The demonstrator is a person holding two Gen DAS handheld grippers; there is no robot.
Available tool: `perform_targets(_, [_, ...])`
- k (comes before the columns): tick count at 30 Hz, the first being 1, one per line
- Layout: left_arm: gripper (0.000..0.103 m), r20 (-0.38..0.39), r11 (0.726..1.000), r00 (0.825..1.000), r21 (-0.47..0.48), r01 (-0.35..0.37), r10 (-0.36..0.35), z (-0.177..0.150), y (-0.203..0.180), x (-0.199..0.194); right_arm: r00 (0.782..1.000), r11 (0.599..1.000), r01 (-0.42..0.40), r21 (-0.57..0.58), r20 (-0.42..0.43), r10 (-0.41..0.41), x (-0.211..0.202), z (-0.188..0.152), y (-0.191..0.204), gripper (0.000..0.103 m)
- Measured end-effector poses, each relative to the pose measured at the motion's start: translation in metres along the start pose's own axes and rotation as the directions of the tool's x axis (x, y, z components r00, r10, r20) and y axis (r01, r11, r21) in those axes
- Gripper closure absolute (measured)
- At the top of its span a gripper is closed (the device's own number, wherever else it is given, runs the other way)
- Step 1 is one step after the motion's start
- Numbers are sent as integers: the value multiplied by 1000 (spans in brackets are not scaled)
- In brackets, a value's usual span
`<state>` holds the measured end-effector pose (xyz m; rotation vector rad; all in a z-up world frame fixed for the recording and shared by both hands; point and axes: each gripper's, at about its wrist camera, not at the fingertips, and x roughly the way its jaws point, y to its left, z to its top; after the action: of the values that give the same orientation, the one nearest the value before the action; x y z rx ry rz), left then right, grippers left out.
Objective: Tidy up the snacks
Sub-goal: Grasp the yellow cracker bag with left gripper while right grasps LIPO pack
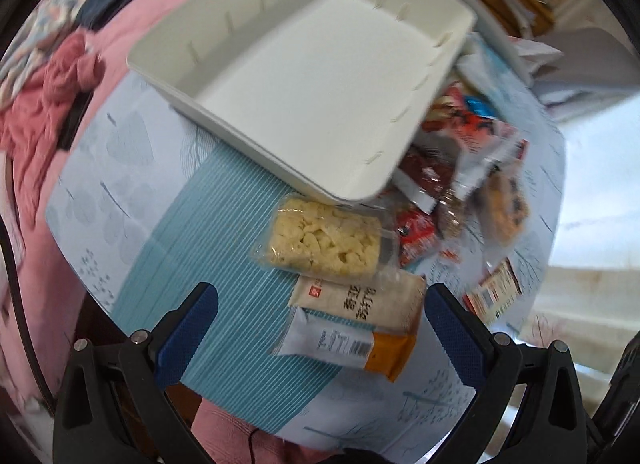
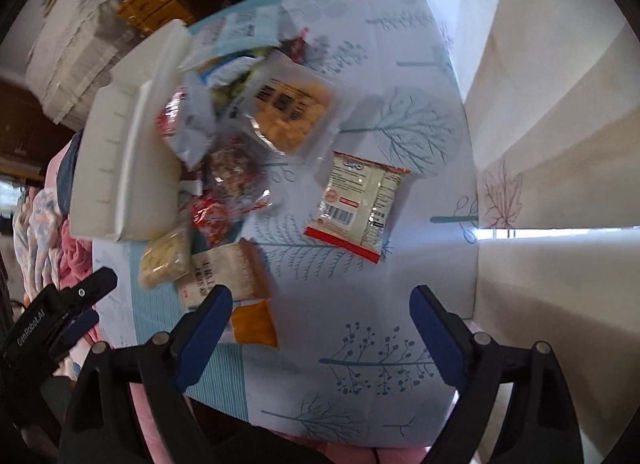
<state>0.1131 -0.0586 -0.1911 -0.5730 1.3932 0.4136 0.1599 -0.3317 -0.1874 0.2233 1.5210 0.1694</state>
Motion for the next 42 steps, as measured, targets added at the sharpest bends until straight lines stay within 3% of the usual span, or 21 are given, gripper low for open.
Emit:
perform_targets(6, [0, -67, 999, 997, -47, -28, 25, 14, -2, 36, 998, 991, 14, 134, -69, -5, 36, 23, -17, 19])
perform_targets(12, [1, -120, 997, 991, -45, -70, 64, 25, -4, 66, 992, 982, 76, 173, -116, -56, 58, 34, -19, 23])
perform_targets(17, [1, -132, 995, 989, -55, -77, 69, 32, -5, 85, 985, 979, 136, 154, -126, -117, 70, 44, -15, 28])
perform_targets(23, [1, -131, 997, 989, -42, -72, 66, 45, -11, 103, 985, 979, 145, 142, -112, -129, 82, 62, -17, 29])
perform_targets(29, [15, -131, 997, 990, -47, -54, 47, 51, -14, 114, 974, 974, 207, 90, -108, -197, 78, 68, 7, 30])
perform_targets(32, [18, -129, 998, 991, -50, -50, 43, 50, -12, 113, 971, 973, 225, 50, -91, -220, 76, 68, 17, 36])
perform_targets(35, [19, -130, 997, 990, -46, -64, 58, 44, -13, 110, 971, 973, 229, 7, -78, -227, 72, 63, 32, 52])
perform_targets(42, [25, -164, 993, 981, -39, -114, 106, 37, -12, 98, 978, 982, 189, 18, -92, -187, 62, 61, 26, 56])
